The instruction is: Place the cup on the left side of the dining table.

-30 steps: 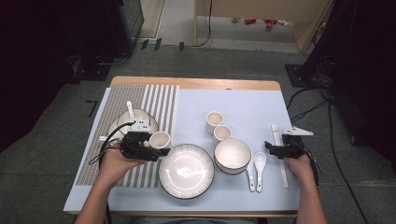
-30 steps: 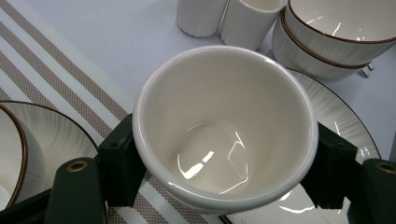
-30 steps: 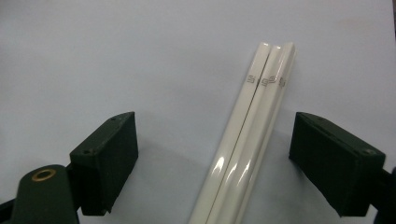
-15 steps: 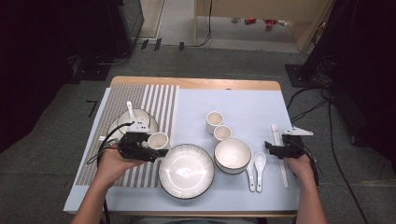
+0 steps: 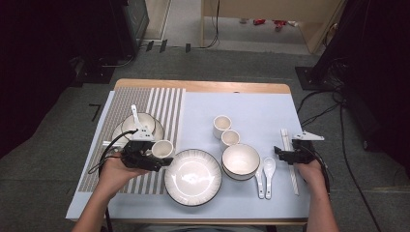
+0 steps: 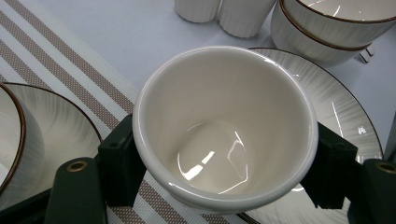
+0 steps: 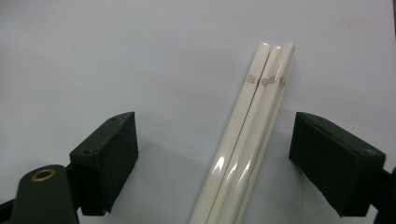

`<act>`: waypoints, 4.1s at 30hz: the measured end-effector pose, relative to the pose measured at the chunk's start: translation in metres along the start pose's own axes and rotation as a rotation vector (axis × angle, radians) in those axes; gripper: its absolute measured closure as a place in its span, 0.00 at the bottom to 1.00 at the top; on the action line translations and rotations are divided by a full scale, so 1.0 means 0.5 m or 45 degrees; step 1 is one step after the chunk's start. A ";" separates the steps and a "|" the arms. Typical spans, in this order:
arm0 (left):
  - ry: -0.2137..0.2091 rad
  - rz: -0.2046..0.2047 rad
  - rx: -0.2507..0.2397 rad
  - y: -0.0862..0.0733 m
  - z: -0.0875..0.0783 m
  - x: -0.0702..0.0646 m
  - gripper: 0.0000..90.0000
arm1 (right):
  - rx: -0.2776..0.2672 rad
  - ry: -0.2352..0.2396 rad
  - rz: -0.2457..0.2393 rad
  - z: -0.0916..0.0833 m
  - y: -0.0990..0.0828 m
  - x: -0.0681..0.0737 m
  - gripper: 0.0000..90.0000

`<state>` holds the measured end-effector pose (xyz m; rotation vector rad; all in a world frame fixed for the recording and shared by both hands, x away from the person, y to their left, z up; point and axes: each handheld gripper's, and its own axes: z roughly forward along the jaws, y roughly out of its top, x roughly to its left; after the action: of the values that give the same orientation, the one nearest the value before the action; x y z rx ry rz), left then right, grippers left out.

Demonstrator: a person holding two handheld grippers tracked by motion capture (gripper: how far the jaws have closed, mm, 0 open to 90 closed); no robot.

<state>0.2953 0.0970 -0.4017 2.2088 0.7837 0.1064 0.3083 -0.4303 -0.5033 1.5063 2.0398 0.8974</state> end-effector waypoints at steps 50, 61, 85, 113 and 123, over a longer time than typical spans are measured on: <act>0.053 -0.013 -0.006 -0.048 -0.038 0.016 0.31 | 0.000 -0.001 0.002 0.000 0.000 0.001 0.17; 0.078 -0.029 0.013 -0.059 -0.035 0.021 0.31 | 0.000 -0.001 0.001 0.000 0.000 0.001 0.17; 0.054 -0.045 0.040 -0.081 -0.016 0.039 0.31 | 0.000 -0.002 0.001 0.000 0.000 0.001 0.17; 0.054 -0.060 0.091 -0.098 0.008 0.058 0.31 | 0.000 -0.003 0.000 0.000 0.000 0.001 0.17; 0.054 -0.066 0.113 -0.102 0.017 0.061 0.31 | 0.000 -0.003 0.000 0.000 0.000 0.001 0.17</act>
<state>0.2968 0.1349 -0.4481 2.2739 0.8839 0.0944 0.3081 -0.4298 -0.5032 1.5067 2.0380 0.8958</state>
